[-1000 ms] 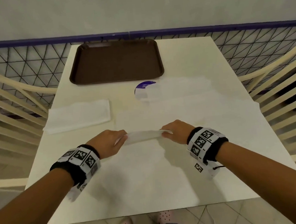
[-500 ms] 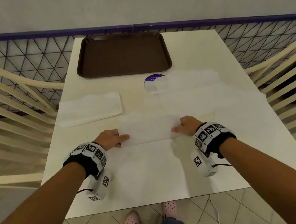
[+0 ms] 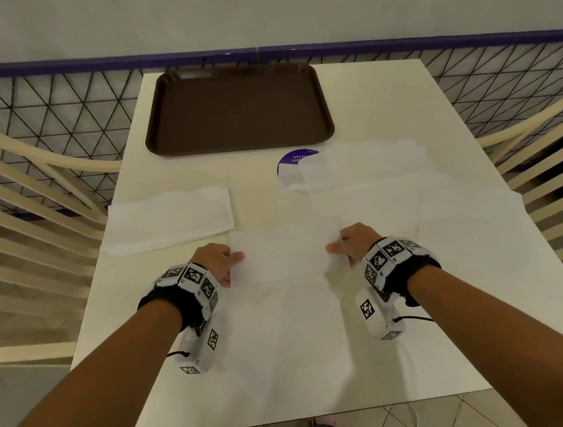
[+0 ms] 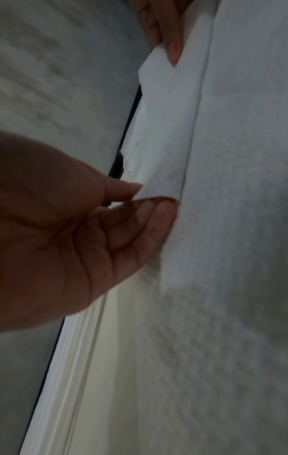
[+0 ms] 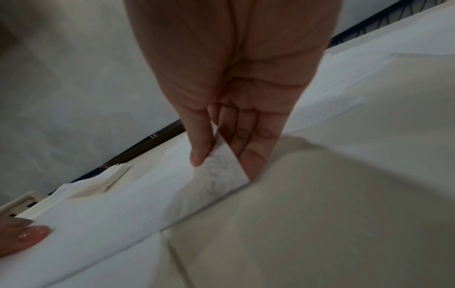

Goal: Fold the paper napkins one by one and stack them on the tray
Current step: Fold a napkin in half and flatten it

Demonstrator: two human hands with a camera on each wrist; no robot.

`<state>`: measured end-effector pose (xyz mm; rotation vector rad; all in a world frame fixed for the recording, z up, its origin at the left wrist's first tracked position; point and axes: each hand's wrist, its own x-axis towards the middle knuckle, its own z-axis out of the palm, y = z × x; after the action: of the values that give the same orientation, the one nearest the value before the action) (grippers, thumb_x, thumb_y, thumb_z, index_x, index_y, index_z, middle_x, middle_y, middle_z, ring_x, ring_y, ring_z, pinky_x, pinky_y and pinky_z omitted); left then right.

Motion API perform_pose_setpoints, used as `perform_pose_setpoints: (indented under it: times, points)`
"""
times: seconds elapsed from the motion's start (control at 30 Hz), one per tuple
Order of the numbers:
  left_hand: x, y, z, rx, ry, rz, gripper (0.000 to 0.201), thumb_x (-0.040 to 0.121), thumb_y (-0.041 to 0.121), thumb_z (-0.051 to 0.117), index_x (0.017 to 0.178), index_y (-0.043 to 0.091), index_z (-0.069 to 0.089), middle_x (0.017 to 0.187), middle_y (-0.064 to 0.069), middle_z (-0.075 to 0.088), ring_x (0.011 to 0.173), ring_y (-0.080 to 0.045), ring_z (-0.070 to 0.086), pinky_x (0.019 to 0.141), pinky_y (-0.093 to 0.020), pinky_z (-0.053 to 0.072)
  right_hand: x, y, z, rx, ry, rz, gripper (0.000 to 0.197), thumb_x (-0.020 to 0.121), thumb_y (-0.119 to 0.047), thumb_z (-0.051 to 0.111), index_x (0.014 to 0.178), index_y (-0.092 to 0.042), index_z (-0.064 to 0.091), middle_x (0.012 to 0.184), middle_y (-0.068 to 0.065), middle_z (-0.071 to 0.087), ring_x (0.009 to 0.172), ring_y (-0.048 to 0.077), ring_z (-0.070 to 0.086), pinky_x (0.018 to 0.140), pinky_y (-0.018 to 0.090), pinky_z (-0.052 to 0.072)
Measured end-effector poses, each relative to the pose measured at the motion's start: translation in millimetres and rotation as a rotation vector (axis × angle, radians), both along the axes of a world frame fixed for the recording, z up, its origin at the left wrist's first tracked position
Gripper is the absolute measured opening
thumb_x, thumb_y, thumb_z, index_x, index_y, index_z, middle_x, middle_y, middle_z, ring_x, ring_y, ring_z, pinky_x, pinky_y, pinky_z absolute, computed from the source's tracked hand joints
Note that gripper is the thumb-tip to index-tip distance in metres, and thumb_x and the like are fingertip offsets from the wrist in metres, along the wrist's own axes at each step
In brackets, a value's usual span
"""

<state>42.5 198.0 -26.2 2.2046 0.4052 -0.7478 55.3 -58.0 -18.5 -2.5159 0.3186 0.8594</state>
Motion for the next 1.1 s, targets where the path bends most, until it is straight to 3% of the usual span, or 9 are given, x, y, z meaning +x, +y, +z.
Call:
perform_pose_setpoints:
  times: [0.23,0.3,0.4,0.47,0.7,0.87,0.93,1.0,1.1]
  points:
    - [1,-4,4,0.111,0.024,-0.018,0.038,0.096,0.032,0.048,0.063,0.012,0.044,0.060,-0.002,0.055,0.054,-0.016,0.057,0.056,-0.019,0.045,7,-1,-9,0.026,-0.017,-0.005,0.046,0.088,-0.031,0.059,0.055,-0.014,0.034,0.056,0.002,0.041,0.049,0.014,0.041,0.051,0.021,0.031]
    - [1,-8,9,0.148,0.044,-0.042,0.037,0.096,0.032,0.046,0.068,0.009,0.049,0.067,-0.007,0.059,0.070,-0.026,0.064,0.066,-0.026,0.050,9,1,-11,0.017,-0.016,-0.007,0.047,0.088,-0.032,0.060,0.054,-0.014,0.032,0.048,0.001,0.042,0.042,0.012,0.043,0.050,0.022,0.031]
    - [1,-13,14,0.284,0.049,-0.104,0.042,0.096,0.035,0.044,0.109,-0.003,0.057,0.111,-0.017,0.064,0.110,-0.031,0.058,0.097,-0.033,0.044,11,0,-13,0.009,-0.012,-0.012,0.049,0.087,-0.033,0.061,0.054,-0.014,0.031,0.026,-0.002,0.039,0.045,0.014,0.040,0.049,0.022,0.030]
    - [1,-18,15,0.354,0.021,-0.103,0.047,0.094,0.034,0.048,0.125,-0.001,0.047,0.123,-0.017,0.058,0.116,-0.031,0.054,0.099,-0.035,0.042,11,0,-14,0.016,-0.016,-0.011,0.049,0.086,-0.032,0.062,0.053,-0.014,0.030,0.024,-0.002,0.037,0.047,0.015,0.037,0.049,0.022,0.029]
    - [-13,-44,15,0.684,-0.438,-0.606,0.047,0.092,0.002,0.042,0.135,0.020,0.036,0.139,-0.006,0.032,0.118,-0.026,0.042,0.092,-0.033,0.039,10,1,-10,0.010,-0.021,0.007,0.051,0.085,-0.031,0.063,0.052,-0.015,0.027,0.015,-0.007,0.032,0.048,0.014,0.035,0.049,0.022,0.028]
    - [-21,-57,15,0.681,-0.261,-0.651,0.049,0.097,0.045,0.035,0.134,0.014,0.039,0.137,0.000,0.037,0.123,-0.021,0.040,0.090,-0.033,0.042,7,3,-7,-0.002,-0.031,0.009,0.049,0.086,-0.032,0.062,0.054,-0.015,0.028,0.017,-0.007,0.034,0.049,0.014,0.037,0.049,0.021,0.028]
    - [-27,-63,16,0.677,-0.237,-0.639,0.060,0.092,0.055,0.037,0.135,0.012,0.035,0.138,-0.001,0.032,0.123,-0.021,0.039,0.085,-0.032,0.044,2,6,0,-0.011,-0.038,0.038,0.041,0.088,-0.030,0.060,0.060,-0.014,0.035,0.031,-0.002,0.050,0.059,0.020,0.049,0.051,0.021,0.031]
    - [-32,-65,14,0.682,-0.249,-0.610,0.064,0.091,0.057,0.037,0.136,0.011,0.031,0.139,-0.001,0.029,0.123,-0.022,0.037,0.081,-0.031,0.044,-3,8,7,0.005,-0.082,0.037,0.019,0.089,-0.025,0.059,0.087,-0.008,0.051,0.085,0.014,0.068,0.090,0.031,0.060,0.062,0.026,0.041]
    - [-35,-63,9,0.680,-0.274,-0.574,0.066,0.090,0.059,0.036,0.137,0.012,0.030,0.140,0.000,0.027,0.124,-0.022,0.034,0.079,-0.031,0.043,-25,17,17,-0.058,-0.211,0.108,0.050,0.093,-0.018,0.053,0.137,-0.008,0.031,0.132,0.018,0.044,0.120,0.032,0.048,0.094,0.034,0.042]
